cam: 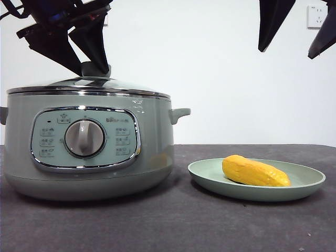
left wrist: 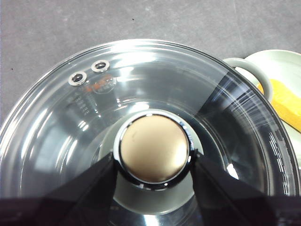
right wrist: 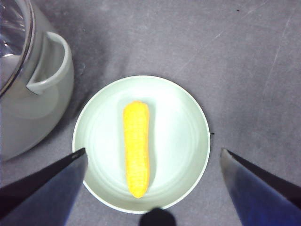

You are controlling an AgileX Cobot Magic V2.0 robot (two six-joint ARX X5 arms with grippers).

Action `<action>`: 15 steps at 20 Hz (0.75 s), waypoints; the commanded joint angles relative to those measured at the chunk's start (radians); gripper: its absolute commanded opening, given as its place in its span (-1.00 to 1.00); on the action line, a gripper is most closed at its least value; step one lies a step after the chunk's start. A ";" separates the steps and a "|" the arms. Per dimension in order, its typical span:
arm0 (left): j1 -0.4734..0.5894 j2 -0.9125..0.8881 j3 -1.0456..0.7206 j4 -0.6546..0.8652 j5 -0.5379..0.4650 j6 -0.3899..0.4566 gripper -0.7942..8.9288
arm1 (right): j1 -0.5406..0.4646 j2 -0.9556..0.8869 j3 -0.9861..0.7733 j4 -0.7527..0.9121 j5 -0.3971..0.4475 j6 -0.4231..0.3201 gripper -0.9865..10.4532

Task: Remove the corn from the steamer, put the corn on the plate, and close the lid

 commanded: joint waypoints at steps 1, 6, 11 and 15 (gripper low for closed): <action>0.000 -0.001 0.013 0.009 -0.003 0.011 -0.83 | 0.000 -0.002 -0.010 0.007 0.005 0.010 -0.01; 0.000 -0.001 0.013 0.022 -0.004 0.011 0.10 | 0.000 -0.002 -0.010 0.006 0.005 0.010 -0.01; 0.000 -0.004 0.018 0.059 -0.006 0.011 0.13 | 0.000 -0.002 -0.010 0.006 0.002 0.010 -0.01; 0.000 -0.084 0.049 0.001 -0.003 0.008 0.13 | 0.000 -0.002 -0.010 0.006 0.002 0.009 -0.01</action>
